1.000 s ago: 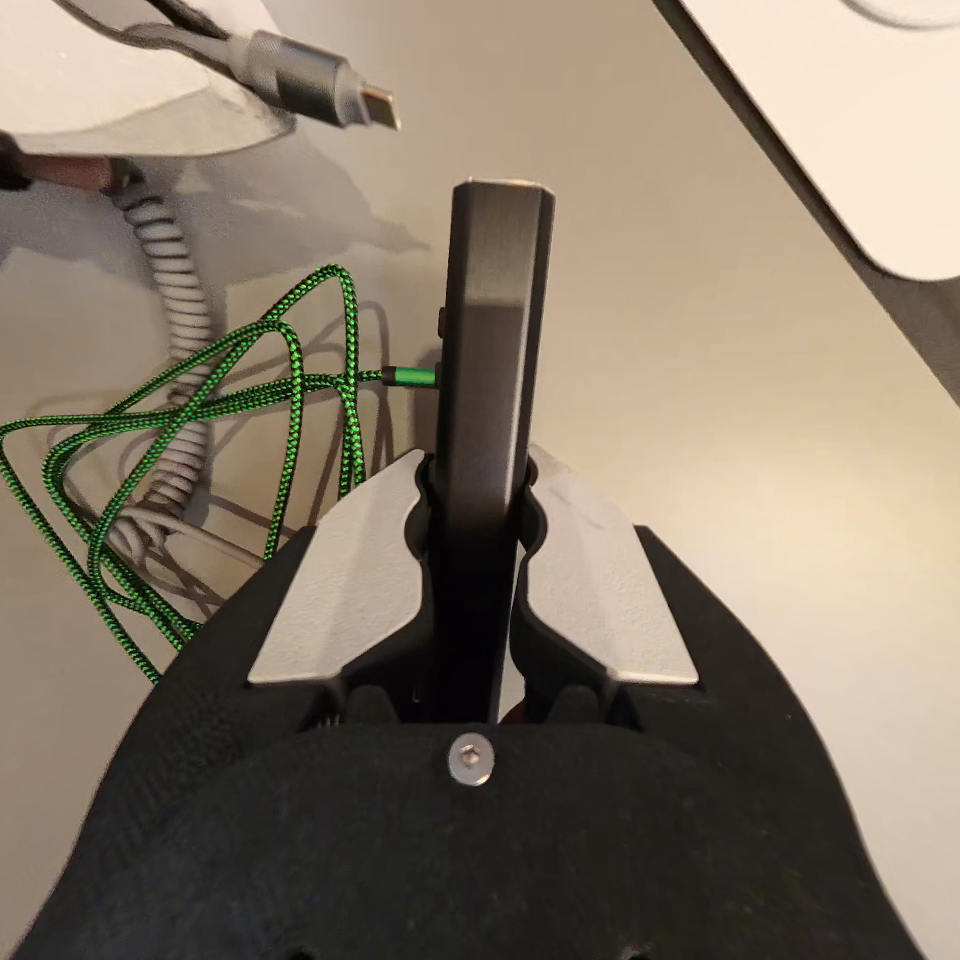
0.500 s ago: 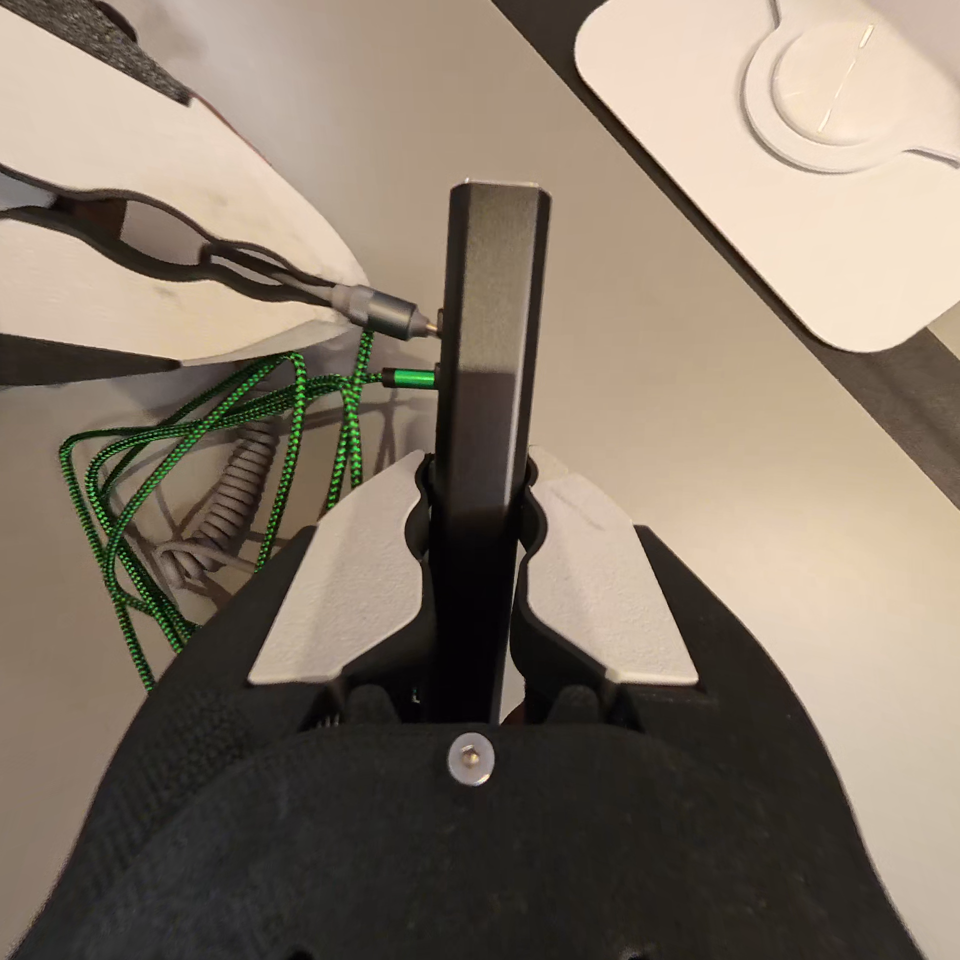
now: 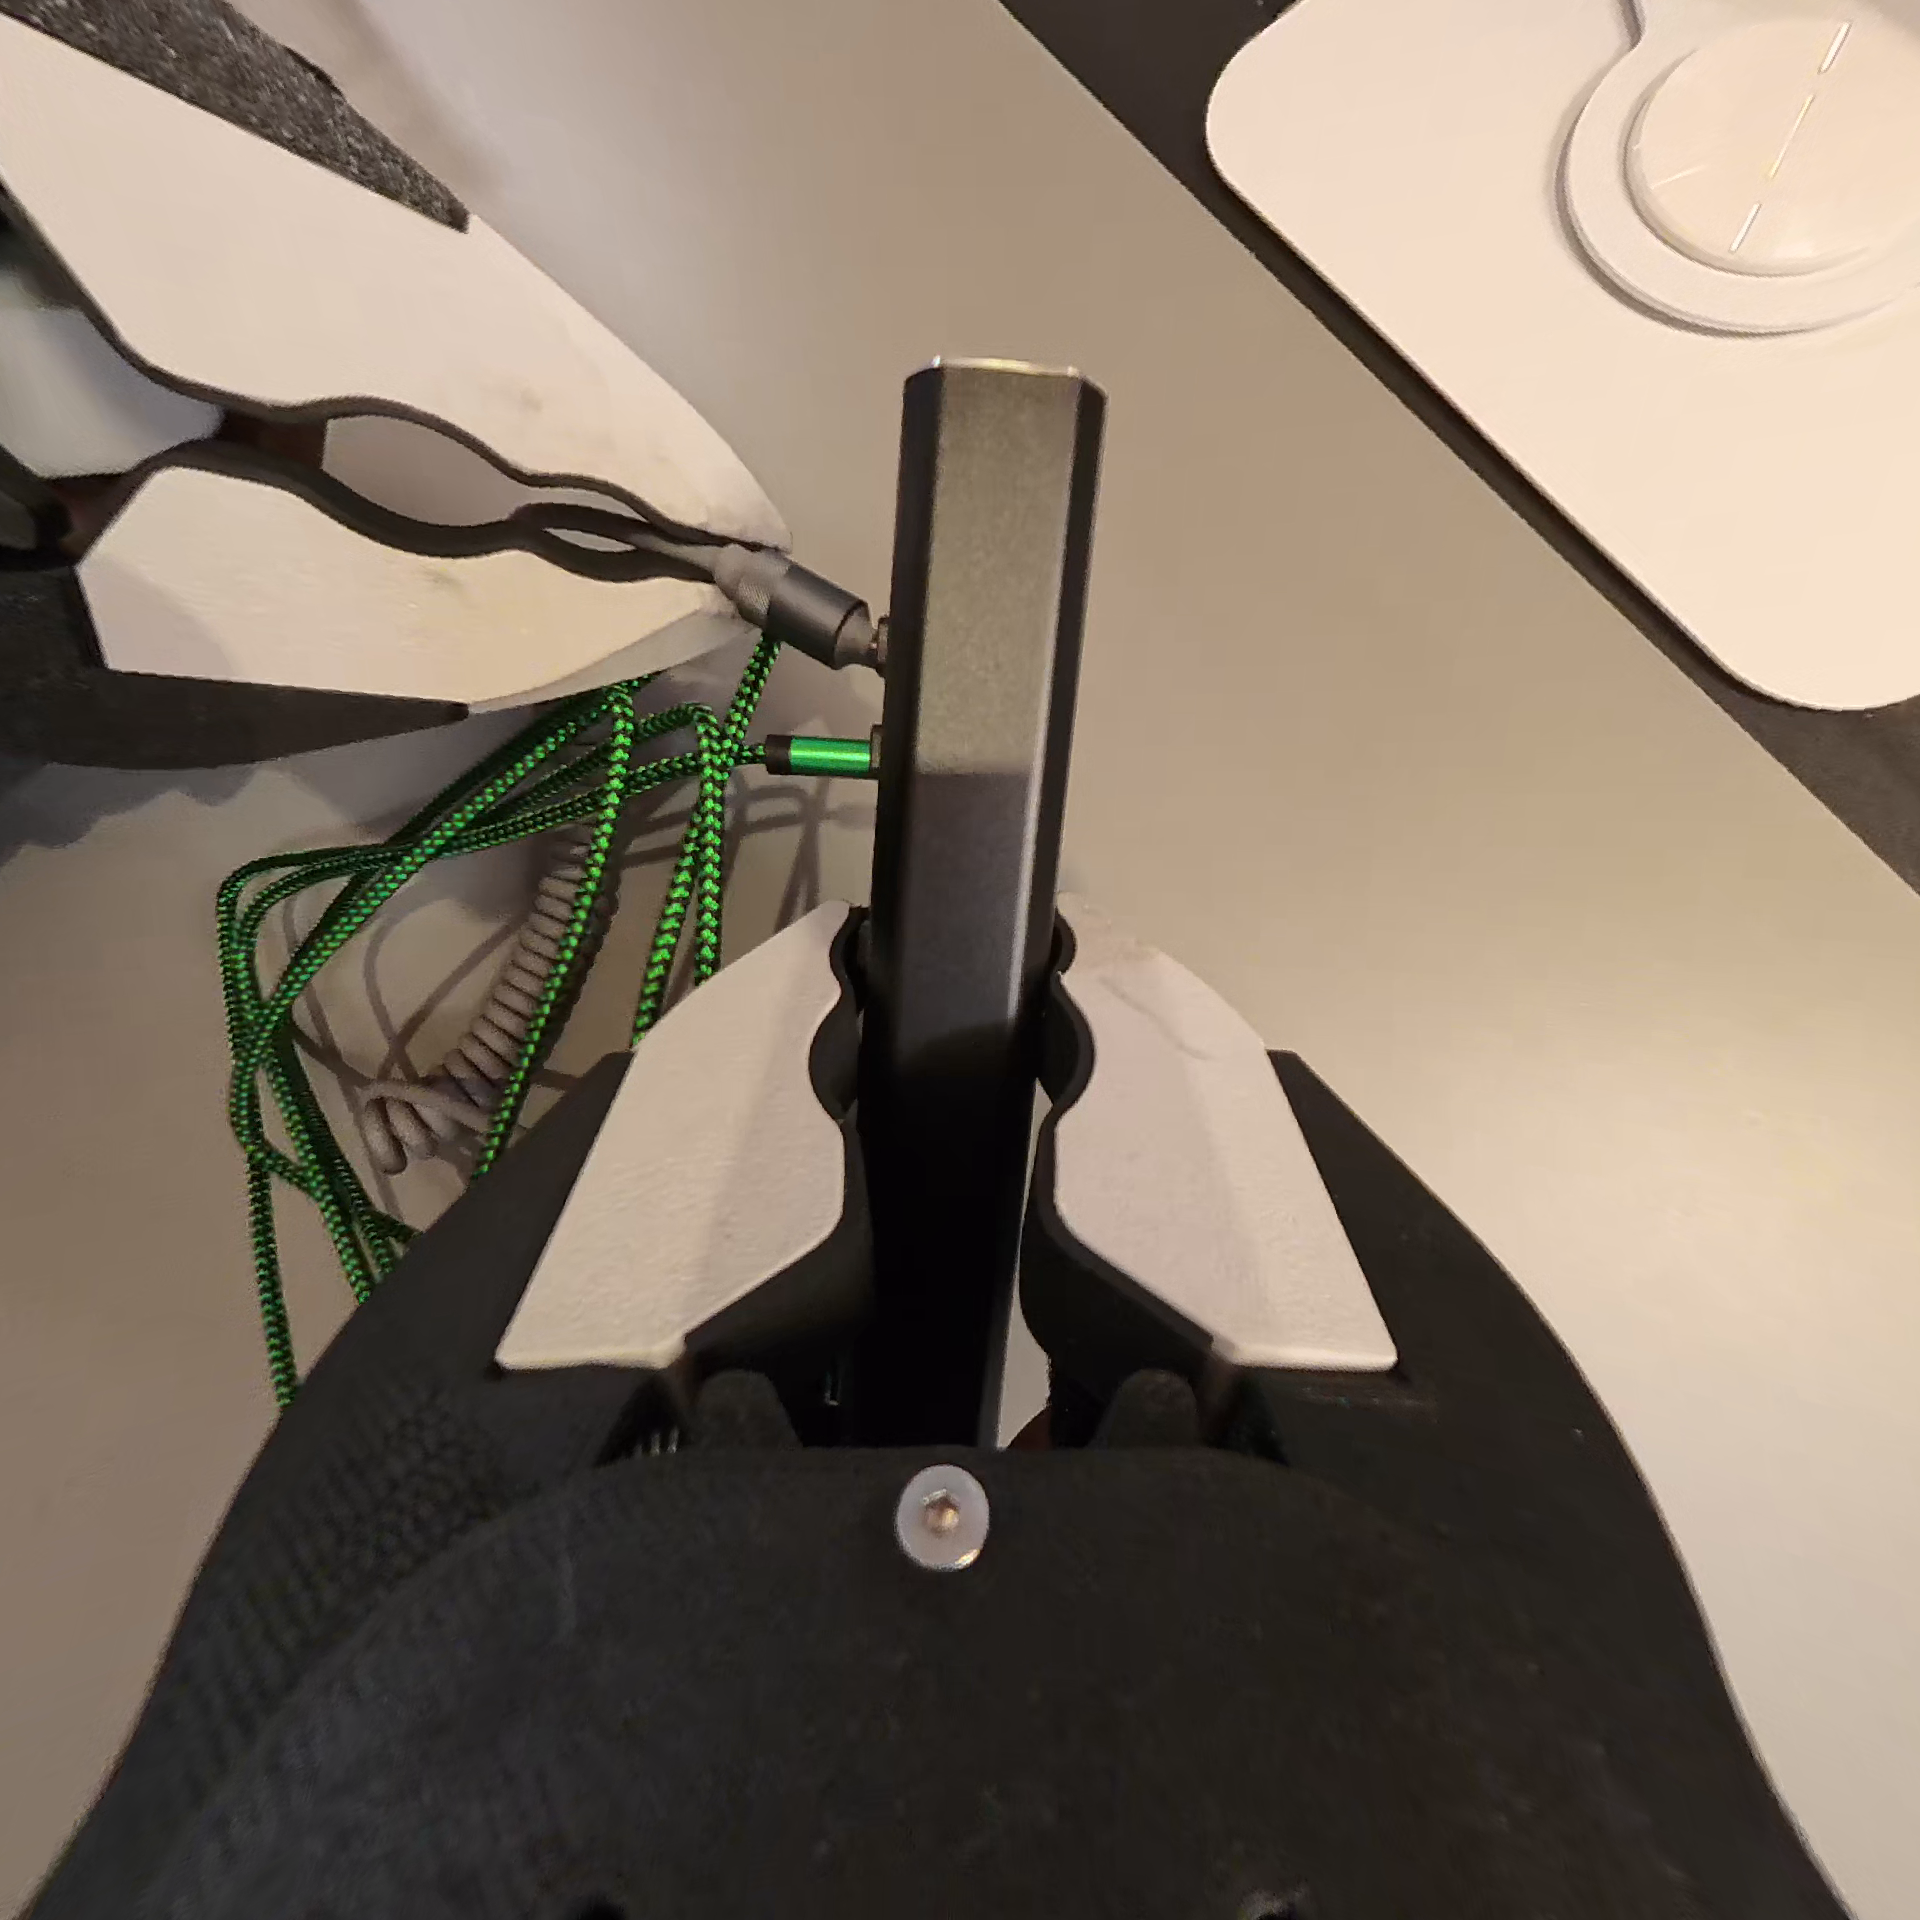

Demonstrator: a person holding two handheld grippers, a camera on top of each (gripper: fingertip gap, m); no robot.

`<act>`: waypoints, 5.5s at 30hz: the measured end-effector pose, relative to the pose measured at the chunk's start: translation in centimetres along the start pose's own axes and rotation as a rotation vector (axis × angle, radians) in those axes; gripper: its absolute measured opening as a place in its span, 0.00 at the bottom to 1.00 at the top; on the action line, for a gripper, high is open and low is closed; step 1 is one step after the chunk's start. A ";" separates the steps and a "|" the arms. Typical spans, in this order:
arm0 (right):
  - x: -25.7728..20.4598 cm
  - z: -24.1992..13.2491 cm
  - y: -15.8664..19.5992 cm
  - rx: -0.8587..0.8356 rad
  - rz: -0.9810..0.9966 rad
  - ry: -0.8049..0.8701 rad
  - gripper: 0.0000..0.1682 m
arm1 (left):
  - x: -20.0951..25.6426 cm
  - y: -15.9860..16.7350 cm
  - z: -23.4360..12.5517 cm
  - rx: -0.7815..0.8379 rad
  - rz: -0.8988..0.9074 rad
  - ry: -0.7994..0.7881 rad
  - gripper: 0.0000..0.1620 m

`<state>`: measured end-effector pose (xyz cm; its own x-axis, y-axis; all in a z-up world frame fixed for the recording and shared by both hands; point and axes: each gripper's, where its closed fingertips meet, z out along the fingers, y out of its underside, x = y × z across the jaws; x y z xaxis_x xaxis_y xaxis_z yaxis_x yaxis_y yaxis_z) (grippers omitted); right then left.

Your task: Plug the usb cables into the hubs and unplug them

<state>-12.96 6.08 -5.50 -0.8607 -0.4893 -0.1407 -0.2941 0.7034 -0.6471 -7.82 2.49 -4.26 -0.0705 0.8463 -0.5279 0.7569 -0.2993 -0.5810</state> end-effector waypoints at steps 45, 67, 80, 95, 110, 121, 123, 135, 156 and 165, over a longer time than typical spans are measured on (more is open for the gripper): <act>2.4 -13.1 -1.3 0.169 -0.175 0.276 0.17 | -3.7 0.5 -3.4 0.500 -0.430 0.110 0.13; 24.0 -46.2 11.6 0.235 -0.159 0.866 0.18 | -1.3 1.7 -1.1 0.414 -0.405 0.147 0.09; 24.4 -30.6 16.1 -0.001 -0.509 0.499 0.18 | 1.2 2.0 0.3 0.299 -0.190 0.113 0.09; 25.1 -29.4 21.7 -0.383 -0.488 0.363 0.20 | 1.0 2.4 0.5 0.283 -0.178 0.111 0.09; 24.6 -38.7 17.1 -0.299 -0.372 0.713 0.22 | -0.1 3.2 -0.8 0.324 -0.251 0.113 0.09; 4.6 -27.5 13.6 0.071 0.065 0.344 0.26 | 1.6 2.8 -5.3 0.418 -0.475 0.218 0.19; 0.2 -24.3 13.2 0.096 0.075 0.237 0.26 | 1.9 3.3 -7.3 0.414 -0.517 0.218 0.24; -5.4 -7.0 15.9 0.078 0.072 0.069 0.28 | -7.4 17.0 -24.8 0.034 -0.669 -0.151 0.31; -5.3 -7.3 16.0 0.094 0.089 -0.010 0.29 | -14.7 40.2 -17.5 -0.859 0.114 0.254 0.18; -5.3 -7.4 16.0 0.102 0.103 -0.025 0.29 | -19.2 37.0 -20.5 -0.835 0.164 0.009 0.07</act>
<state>-16.16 23.73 -9.53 -0.8732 -0.4307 -0.2279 -0.1598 0.6950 -0.7011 34.87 -15.83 -2.96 0.0841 0.8255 -0.5581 0.9884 0.0021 0.1521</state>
